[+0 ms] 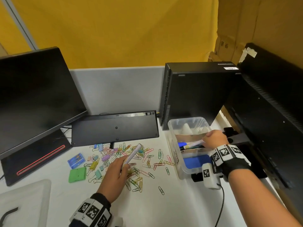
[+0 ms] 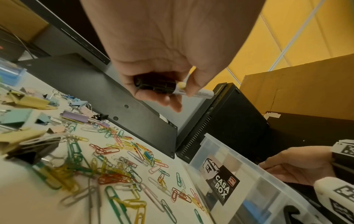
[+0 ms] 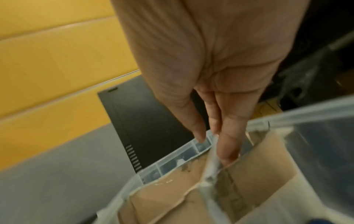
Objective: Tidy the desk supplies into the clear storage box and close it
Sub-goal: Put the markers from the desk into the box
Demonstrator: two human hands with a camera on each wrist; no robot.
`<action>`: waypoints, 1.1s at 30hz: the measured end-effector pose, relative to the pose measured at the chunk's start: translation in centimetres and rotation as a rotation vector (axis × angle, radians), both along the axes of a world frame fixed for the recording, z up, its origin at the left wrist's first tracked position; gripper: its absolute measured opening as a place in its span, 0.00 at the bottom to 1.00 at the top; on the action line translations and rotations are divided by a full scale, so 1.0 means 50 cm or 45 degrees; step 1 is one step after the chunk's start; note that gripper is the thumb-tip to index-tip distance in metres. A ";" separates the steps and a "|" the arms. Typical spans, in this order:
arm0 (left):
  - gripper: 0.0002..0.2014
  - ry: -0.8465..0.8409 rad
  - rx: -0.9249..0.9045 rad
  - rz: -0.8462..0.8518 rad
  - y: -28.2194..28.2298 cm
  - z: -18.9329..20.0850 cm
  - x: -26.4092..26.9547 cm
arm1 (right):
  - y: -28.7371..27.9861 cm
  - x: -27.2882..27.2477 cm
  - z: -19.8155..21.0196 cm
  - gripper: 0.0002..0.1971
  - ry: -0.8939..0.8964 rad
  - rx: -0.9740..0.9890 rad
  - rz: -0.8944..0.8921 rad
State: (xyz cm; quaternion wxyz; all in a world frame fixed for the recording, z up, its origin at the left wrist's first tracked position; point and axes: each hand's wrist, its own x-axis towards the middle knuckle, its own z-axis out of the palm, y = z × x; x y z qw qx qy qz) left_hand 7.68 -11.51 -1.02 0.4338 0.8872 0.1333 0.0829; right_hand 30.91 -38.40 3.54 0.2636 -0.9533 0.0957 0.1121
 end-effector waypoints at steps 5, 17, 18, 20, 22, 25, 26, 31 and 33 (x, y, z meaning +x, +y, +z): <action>0.12 0.023 0.063 -0.031 0.003 -0.009 -0.011 | -0.010 -0.023 -0.003 0.13 -0.158 -0.233 0.170; 0.22 -0.019 0.626 -0.311 -0.150 0.035 0.134 | -0.064 -0.119 -0.137 0.26 -0.439 -0.293 0.120; 0.24 -0.020 0.703 -0.336 -0.173 0.038 0.163 | -0.063 -0.119 -0.138 0.26 -0.447 -0.293 0.115; 0.28 -0.006 0.844 -0.446 -0.212 0.041 0.217 | -0.062 -0.119 -0.137 0.26 -0.459 -0.289 0.110; 0.28 -0.062 0.972 -0.592 -0.238 0.037 0.262 | -0.060 -0.120 -0.137 0.27 -0.458 -0.298 0.111; 0.22 0.029 1.119 -0.774 -0.256 0.031 0.307 | -0.060 -0.122 -0.136 0.28 -0.444 -0.305 0.104; 0.20 0.109 1.116 -0.805 -0.261 0.036 0.317 | -0.060 -0.121 -0.135 0.28 -0.440 -0.301 0.102; 0.18 0.311 1.012 -0.827 -0.293 0.029 0.361 | -0.058 -0.120 -0.134 0.29 -0.420 -0.299 0.096; 0.18 0.333 0.914 -0.830 -0.301 0.029 0.363 | -0.057 -0.120 -0.133 0.30 -0.411 -0.307 0.101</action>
